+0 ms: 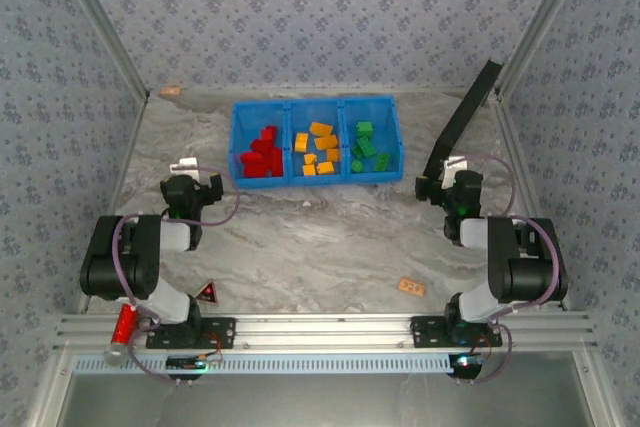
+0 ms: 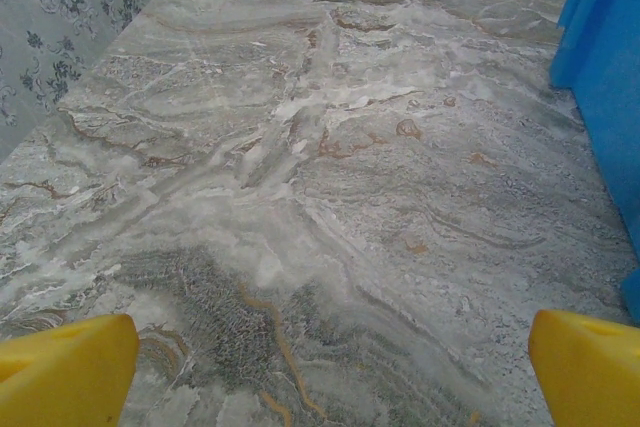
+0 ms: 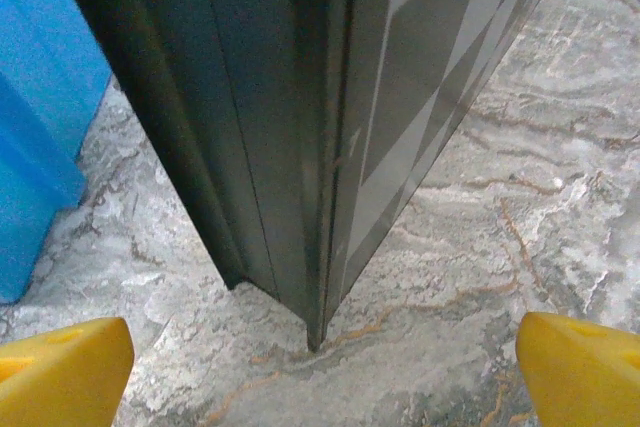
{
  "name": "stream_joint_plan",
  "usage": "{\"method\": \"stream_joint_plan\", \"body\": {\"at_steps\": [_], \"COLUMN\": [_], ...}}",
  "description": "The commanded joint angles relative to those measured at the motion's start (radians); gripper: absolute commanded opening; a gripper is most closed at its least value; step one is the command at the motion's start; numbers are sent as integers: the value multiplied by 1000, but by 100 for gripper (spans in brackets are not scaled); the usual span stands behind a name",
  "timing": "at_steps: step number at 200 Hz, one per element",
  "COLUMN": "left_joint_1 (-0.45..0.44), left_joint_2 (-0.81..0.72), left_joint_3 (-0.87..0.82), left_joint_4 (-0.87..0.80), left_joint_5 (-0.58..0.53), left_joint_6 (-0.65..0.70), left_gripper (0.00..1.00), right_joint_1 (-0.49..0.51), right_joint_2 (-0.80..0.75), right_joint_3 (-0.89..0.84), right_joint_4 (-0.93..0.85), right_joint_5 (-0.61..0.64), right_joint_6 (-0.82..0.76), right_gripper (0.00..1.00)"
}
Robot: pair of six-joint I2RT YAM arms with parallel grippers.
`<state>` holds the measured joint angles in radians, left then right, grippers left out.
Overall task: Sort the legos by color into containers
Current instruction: Reset both arms
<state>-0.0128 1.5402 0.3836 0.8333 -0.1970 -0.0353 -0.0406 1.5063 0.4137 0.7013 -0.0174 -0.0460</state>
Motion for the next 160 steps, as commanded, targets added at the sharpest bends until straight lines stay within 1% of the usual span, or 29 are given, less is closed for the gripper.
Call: {"method": "stream_joint_plan", "body": {"at_steps": [1,27,50,117,160], "left_joint_1": [3,3,3,3,2], "left_joint_2": [-6,-6,-6,-6,-5], "left_joint_3": [18,18,18,18,18], "left_joint_4": [3,3,3,3,3], "left_joint_5": [15,15,16,16,15], "left_joint_6": [-12,-12,-12,-11,-11], "left_gripper": [100,100,100,100,100], "right_joint_1": [6,5,-3,8,3], "right_joint_2": [15,16,17,14,14], "right_joint_3": [-14,-18,-18,-21,-18], "right_joint_4": [89,96,95,97,95], "right_joint_5": [47,38,-2,22,12], "right_joint_6": [19,18,14,8,11], "right_gripper": [100,100,100,100,100]}}
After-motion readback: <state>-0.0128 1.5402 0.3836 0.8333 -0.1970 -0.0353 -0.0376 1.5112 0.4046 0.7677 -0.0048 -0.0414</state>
